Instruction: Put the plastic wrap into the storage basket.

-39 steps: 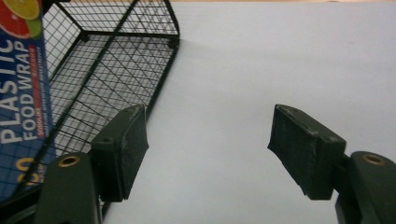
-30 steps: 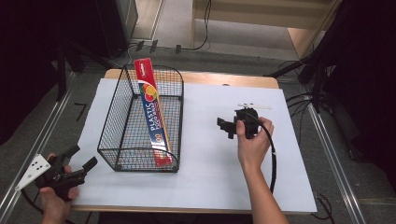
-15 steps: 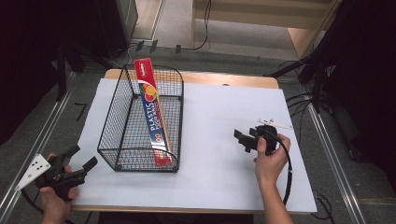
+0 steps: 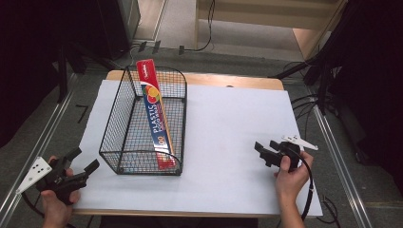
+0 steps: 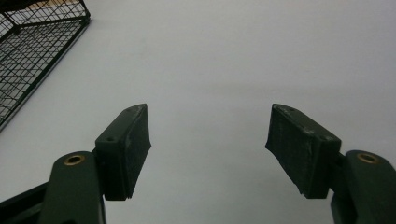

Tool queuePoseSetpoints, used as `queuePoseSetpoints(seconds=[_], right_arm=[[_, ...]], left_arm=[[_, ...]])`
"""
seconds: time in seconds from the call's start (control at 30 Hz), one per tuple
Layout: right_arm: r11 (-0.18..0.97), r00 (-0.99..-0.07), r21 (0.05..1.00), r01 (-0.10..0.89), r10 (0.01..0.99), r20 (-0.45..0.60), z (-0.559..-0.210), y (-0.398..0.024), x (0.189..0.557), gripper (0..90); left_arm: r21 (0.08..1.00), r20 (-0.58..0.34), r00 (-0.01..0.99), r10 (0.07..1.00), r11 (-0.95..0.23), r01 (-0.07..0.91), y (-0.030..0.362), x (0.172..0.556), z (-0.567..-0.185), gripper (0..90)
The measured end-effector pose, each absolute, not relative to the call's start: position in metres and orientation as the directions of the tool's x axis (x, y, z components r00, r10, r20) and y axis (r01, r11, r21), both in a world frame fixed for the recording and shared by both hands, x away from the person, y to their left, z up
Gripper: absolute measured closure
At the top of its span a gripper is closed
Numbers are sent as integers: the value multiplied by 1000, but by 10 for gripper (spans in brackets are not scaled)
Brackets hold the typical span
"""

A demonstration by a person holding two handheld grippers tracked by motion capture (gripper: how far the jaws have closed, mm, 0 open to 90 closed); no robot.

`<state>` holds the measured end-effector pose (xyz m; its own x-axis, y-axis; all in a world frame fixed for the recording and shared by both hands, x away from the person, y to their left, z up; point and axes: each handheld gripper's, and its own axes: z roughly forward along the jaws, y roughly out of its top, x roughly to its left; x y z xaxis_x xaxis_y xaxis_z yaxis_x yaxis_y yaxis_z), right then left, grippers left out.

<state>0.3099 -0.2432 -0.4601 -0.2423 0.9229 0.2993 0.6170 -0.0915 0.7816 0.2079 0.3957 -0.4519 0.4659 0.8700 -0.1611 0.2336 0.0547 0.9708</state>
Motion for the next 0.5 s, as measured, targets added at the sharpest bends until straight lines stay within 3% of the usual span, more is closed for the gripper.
queuePoseSetpoints(seconds=[0.5], right_arm=[[-108, -222, 813, 572, 934, 281, -478, -284, 283, 304]], left_arm=[[970, -157, 464, 872, 49, 237, 395, 208, -452, 128]])
